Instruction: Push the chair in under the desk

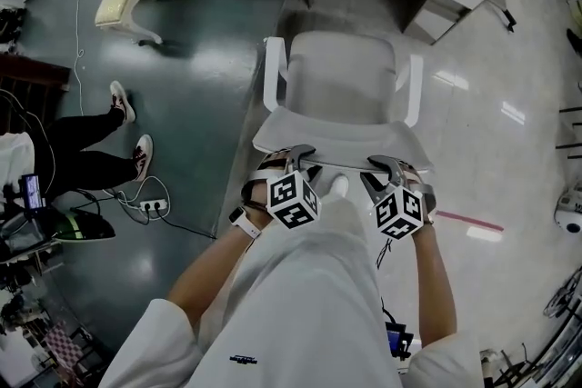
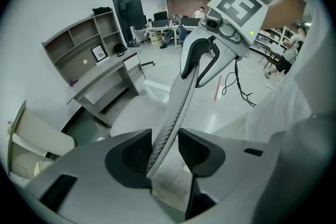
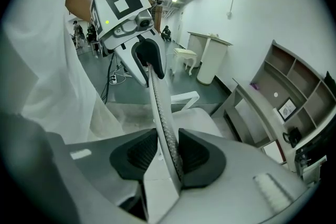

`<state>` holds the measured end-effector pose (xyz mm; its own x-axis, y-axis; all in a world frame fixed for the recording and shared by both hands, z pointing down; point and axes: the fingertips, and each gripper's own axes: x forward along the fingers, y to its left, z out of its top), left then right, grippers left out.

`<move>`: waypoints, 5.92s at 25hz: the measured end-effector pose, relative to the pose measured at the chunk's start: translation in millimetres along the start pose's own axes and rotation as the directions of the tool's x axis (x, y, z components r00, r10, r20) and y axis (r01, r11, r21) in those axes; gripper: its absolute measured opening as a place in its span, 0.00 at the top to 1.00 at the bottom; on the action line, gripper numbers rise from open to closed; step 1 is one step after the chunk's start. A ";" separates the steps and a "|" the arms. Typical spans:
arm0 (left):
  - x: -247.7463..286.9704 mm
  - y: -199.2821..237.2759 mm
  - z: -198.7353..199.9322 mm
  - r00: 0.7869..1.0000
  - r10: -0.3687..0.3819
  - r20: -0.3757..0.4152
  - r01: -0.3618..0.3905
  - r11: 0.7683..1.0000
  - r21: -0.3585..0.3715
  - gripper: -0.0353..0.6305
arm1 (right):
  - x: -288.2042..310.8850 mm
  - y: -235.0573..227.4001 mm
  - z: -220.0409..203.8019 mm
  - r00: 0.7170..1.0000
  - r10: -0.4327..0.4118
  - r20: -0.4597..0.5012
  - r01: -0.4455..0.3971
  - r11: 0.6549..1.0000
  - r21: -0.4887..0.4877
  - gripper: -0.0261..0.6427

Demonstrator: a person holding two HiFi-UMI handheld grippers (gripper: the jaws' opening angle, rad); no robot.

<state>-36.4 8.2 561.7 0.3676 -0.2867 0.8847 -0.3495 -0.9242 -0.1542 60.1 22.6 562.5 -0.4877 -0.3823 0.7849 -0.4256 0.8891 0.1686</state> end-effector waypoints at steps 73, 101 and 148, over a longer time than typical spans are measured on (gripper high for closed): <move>139.7 361.7 187.6 0.981 0.162 0.108 -0.182 0.957 0.223 0.70 | 101.7 -399.6 50.9 0.975 -0.216 0.051 0.218 0.975 -0.043 0.76; 178.4 475.2 227.5 0.958 0.256 0.129 -0.277 0.942 0.190 0.67 | 142.7 -504.9 76.7 0.930 -0.364 0.051 0.367 0.927 -0.081 0.76; -180.5 232.9 145.6 0.606 0.504 0.615 -0.142 0.829 -0.540 0.94 | -115.2 -235.2 170.9 0.713 -0.572 0.405 0.430 0.814 0.391 0.94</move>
<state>-58.7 -192.1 302.0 0.5768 -0.7951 0.1875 -0.8076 -0.5895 -0.0156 86.0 -185.5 330.5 -0.4131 -0.8832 0.2221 -0.8541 0.4604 0.2419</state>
